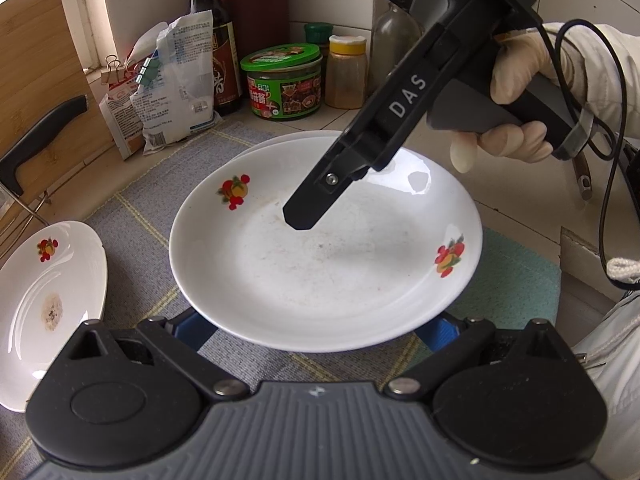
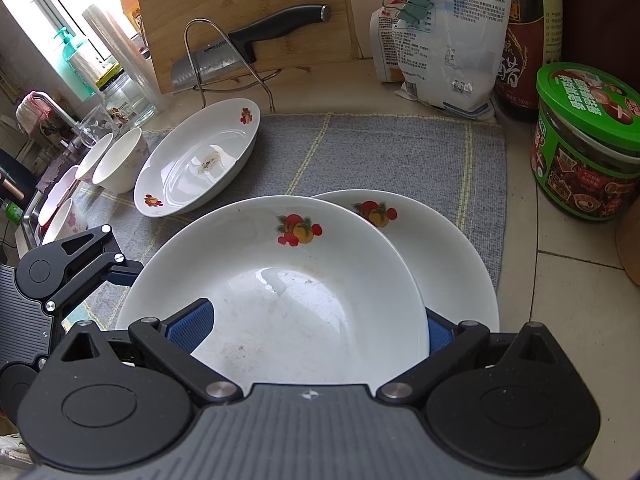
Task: Organize plates and bowls
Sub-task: 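Slide the held deep plate over the plate by the condiment jars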
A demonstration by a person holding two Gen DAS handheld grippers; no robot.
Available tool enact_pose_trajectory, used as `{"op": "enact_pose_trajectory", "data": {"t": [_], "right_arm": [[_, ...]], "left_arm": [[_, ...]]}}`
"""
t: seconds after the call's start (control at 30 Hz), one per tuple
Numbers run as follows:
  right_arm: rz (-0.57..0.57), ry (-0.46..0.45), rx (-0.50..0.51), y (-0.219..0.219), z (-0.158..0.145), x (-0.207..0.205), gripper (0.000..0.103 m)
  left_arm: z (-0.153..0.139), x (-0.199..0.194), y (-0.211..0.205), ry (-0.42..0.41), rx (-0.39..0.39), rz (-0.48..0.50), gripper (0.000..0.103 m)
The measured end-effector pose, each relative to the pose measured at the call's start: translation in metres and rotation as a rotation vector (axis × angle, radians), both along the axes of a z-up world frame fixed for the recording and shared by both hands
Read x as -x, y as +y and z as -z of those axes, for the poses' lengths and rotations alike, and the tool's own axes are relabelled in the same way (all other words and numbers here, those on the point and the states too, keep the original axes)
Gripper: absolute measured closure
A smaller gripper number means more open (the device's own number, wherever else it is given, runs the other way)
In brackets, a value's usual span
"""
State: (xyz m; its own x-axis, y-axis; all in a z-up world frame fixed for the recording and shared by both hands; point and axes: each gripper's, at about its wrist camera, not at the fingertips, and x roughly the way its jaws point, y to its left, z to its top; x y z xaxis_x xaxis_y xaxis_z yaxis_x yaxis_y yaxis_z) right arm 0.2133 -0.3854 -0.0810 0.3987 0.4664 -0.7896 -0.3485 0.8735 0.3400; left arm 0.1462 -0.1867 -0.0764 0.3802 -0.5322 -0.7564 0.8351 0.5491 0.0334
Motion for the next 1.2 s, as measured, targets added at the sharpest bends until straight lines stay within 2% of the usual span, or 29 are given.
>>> {"op": "enact_pose_trajectory", "data": {"t": [1.2], "right_arm": [[0.012,0.019,-0.011,-0.008,0.009,-0.004,0.0]], "left_arm": [[0.004,-0.011,-0.01,0.027,-0.066,0.007,0.002]]}}
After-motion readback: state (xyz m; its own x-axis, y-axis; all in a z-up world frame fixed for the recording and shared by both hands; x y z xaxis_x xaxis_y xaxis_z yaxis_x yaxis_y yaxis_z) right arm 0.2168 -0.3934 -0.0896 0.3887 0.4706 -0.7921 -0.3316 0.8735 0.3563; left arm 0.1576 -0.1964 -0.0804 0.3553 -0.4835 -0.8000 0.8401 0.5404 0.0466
